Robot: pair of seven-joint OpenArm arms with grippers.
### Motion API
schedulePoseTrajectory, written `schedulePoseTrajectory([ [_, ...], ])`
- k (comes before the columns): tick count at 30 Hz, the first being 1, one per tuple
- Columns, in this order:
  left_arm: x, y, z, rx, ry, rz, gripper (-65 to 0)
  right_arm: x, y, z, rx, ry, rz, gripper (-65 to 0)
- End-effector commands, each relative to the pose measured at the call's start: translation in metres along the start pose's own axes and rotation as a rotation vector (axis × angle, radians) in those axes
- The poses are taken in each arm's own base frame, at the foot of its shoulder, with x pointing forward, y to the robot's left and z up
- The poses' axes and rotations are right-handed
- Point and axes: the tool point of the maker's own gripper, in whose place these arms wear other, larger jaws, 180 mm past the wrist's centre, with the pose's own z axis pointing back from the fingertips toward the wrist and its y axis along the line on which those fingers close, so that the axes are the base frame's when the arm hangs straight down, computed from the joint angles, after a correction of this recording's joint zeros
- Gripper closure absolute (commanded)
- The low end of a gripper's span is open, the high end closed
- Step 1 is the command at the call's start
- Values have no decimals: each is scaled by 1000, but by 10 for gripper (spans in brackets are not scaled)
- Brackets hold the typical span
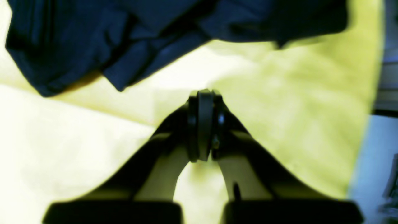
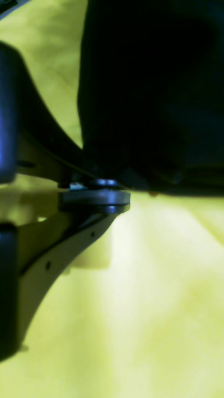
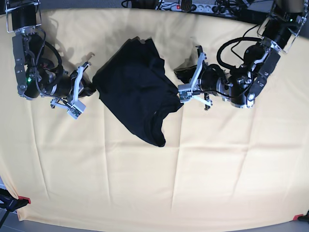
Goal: Fold the T-shirt properly
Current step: 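Squeeze the black bundle's sides between both grippers to square it, then tuck the loose shirt edge under the bundle with the left gripper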
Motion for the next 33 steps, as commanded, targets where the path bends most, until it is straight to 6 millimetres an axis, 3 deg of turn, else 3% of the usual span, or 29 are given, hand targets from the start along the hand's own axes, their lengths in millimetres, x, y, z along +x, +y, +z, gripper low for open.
schedulePoseTrajectory([
  [1, 7, 4, 2, 17, -11, -45, 0, 12, -2, 7, 0, -42, 16, 0],
  [5, -7, 7, -15, 32, 69, -136, 0, 5, 16, 6, 72, -35, -17, 0],
  [9, -13, 36, -21, 92, 65, -197, 0, -3, 30, 7, 100, -22, -13, 0],
  [16, 3, 86, -31, 181, -47, -234, 0, -2, 66, 17, 134, -40, 50, 0],
  [22, 25, 109, -50, 194, -88, -213, 0, -10, 86, 17, 115, -26, 77, 0],
  [27, 29, 136, -28, 264, 21, -259, 0, -21, 63, 15, -17, 32, 67, 0],
  [33, 33, 163, 21, 376, 140, -191, 0, -16, 46, 24, -97, 14, 41, 0],
])
